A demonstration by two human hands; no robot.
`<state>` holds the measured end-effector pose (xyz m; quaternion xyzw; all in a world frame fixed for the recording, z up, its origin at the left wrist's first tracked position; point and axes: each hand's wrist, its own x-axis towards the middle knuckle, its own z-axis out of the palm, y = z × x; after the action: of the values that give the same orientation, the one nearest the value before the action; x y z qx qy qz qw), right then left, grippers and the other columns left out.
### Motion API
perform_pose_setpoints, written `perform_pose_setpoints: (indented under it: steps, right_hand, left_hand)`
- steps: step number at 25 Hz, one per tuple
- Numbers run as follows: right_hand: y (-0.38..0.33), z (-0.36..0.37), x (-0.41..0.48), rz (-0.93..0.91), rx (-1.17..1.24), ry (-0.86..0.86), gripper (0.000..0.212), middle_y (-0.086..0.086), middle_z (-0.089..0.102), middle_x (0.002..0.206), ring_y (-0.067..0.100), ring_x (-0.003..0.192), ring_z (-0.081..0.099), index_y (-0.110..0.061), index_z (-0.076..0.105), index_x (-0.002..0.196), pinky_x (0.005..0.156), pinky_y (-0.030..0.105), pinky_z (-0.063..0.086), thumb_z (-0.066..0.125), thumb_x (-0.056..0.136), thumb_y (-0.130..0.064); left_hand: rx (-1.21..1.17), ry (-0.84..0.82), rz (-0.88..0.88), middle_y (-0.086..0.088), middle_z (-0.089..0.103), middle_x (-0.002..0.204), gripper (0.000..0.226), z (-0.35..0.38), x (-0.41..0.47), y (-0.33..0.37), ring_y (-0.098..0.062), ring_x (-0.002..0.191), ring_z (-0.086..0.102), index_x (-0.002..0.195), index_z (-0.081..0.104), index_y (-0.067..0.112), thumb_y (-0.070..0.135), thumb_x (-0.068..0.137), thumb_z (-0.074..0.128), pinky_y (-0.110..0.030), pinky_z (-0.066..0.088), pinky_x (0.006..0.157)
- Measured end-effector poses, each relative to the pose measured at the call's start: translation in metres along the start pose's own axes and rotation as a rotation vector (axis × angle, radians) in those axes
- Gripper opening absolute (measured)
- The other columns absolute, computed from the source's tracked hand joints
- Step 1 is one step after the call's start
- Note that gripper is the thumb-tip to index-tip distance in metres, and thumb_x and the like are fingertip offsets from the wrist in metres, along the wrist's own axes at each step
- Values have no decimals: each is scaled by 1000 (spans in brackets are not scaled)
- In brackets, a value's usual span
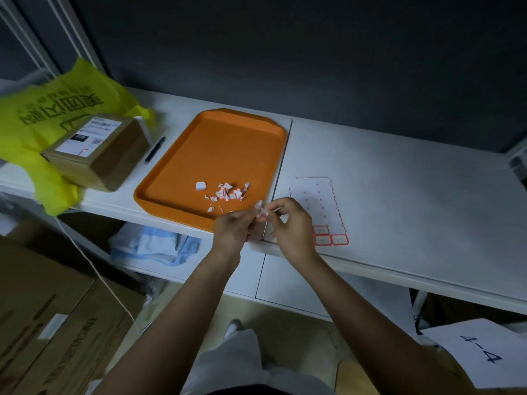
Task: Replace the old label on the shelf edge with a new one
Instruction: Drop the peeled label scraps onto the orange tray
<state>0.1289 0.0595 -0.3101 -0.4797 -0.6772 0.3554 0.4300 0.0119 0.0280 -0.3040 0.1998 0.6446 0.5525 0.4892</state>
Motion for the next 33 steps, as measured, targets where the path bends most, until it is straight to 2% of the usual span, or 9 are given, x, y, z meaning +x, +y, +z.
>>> perform_pose_setpoints:
  steps: [2, 7, 10, 12, 15, 20, 22, 26, 33]
  right_hand:
    - [-11, 9, 9, -19, 11, -4, 7, -22, 61, 74, -6, 75, 59, -15, 65, 83, 68, 14, 47, 68, 85, -9]
    - [-26, 20, 30, 72, 133, 41, 4, -8, 69, 82, 11, 73, 65, -15, 68, 88, 63, 35, 57, 70, 86, -17]
    - [-28, 26, 39, 119, 182, -41, 4, -3, 72, 82, 13, 60, 64, -18, 70, 83, 60, 31, 56, 73, 84, -14]
    - [-28, 33, 42, 176, 209, -80, 6, -1, 73, 82, 11, 53, 60, -18, 71, 82, 55, 28, 52, 74, 82, -13]
    - [-26, 45, 46, 183, 216, -54, 6, 1, 73, 80, 3, 49, 57, -14, 71, 82, 51, 16, 45, 76, 80, -12]
    - [-24, 60, 49, 115, 76, -38, 18, -16, 63, 72, -3, 59, 60, -23, 66, 94, 54, 4, 41, 77, 80, -23]
    - [-23, 66, 52, 63, 38, -41, 11, -12, 62, 75, 1, 70, 60, -20, 69, 88, 63, 11, 45, 76, 80, -18]
    - [-18, 73, 60, 0, -4, -14, 5, 2, 63, 91, 10, 78, 60, -13, 72, 83, 72, 18, 49, 75, 80, -12]
    - [-12, 79, 62, 4, -78, -75, 3, -1, 68, 92, 12, 82, 62, -16, 67, 88, 69, 23, 50, 67, 88, -20]
  left_hand:
    - [-11, 35, -17, 6, 75, 70, 22, -5, 7, 11, -8, 65, 69, 74, 73, 18, 40, 76, 80, -20, 50, 55]
    - [81, 184, -97, -2, 75, 91, 30, -36, 33, 36, -16, 77, 67, 97, 70, 12, 39, 83, 74, -28, 53, 65]
    - [41, 85, -70, 5, 76, 77, 24, -43, 38, 47, -10, 72, 67, 88, 72, 18, 42, 89, 66, -23, 52, 53]
    - [65, 22, -65, 3, 77, 84, 21, -38, 36, 51, -10, 78, 68, 92, 72, 21, 39, 93, 62, -20, 52, 47]
    - [91, -22, -66, -1, 74, 91, 16, -35, 36, 55, -15, 85, 69, 86, 72, 21, 36, 91, 66, -25, 55, 54]
    - [133, 3, -54, 0, 74, 88, 19, -42, 40, 62, -14, 85, 68, 83, 71, 17, 34, 88, 70, -31, 56, 74]
    - [167, 2, -80, -5, 73, 96, 21, -47, 45, 66, -15, 87, 68, 89, 69, 13, 33, 87, 71, -32, 55, 79]
    - [197, -23, -127, -7, 73, 102, 35, -52, 53, 70, -11, 82, 66, 109, 65, 7, 34, 87, 71, -28, 53, 71]
    - [-52, -50, -304, -6, 68, 89, 20, -51, 60, 67, -14, 71, 59, 95, 69, 6, 23, 86, 74, -24, 45, 62]
